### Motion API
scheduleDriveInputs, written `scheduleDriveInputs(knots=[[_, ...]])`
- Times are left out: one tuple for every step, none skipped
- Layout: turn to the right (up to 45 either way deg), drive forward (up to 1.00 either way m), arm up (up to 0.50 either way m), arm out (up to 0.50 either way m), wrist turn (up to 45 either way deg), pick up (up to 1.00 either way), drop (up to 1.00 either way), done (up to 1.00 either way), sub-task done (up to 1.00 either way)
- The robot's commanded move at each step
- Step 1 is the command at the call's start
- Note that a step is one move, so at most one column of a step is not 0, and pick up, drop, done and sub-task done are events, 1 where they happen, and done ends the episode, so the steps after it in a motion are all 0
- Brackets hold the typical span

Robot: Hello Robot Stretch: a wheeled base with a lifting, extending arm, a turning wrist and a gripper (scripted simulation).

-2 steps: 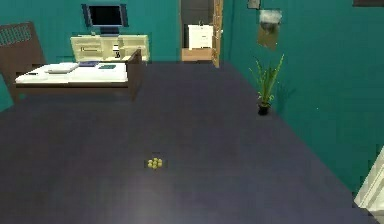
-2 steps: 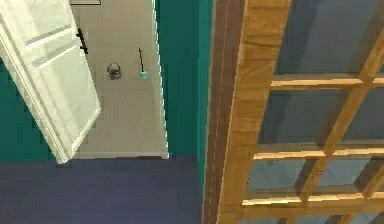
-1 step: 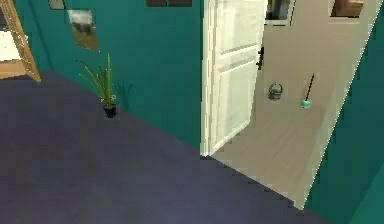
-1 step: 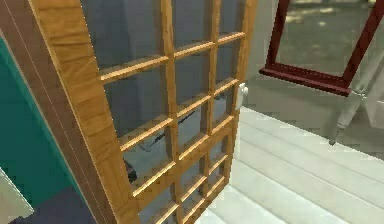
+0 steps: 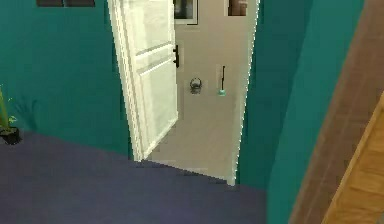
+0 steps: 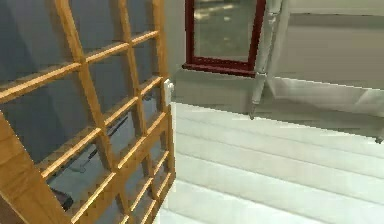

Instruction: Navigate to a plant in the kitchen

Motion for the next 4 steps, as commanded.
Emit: scheduleDriveInputs(knots=[[0.0, 1.00, 0.00, 0.00, 0.0, 0.00, 0.00, 0.00, 0.00], [0.0, 0.35, 0.00, 0.00, 0.0, 0.00, 0.00, 0.00, 0.00], [18.0, 0.00, 0.00, 0.00, 0.0, 0.00, 0.00, 0.00, 0.00], [0.0, 1.00, 0.00, 0.00, 0.0, 0.00, 0.00, 0.00, 0.00]])
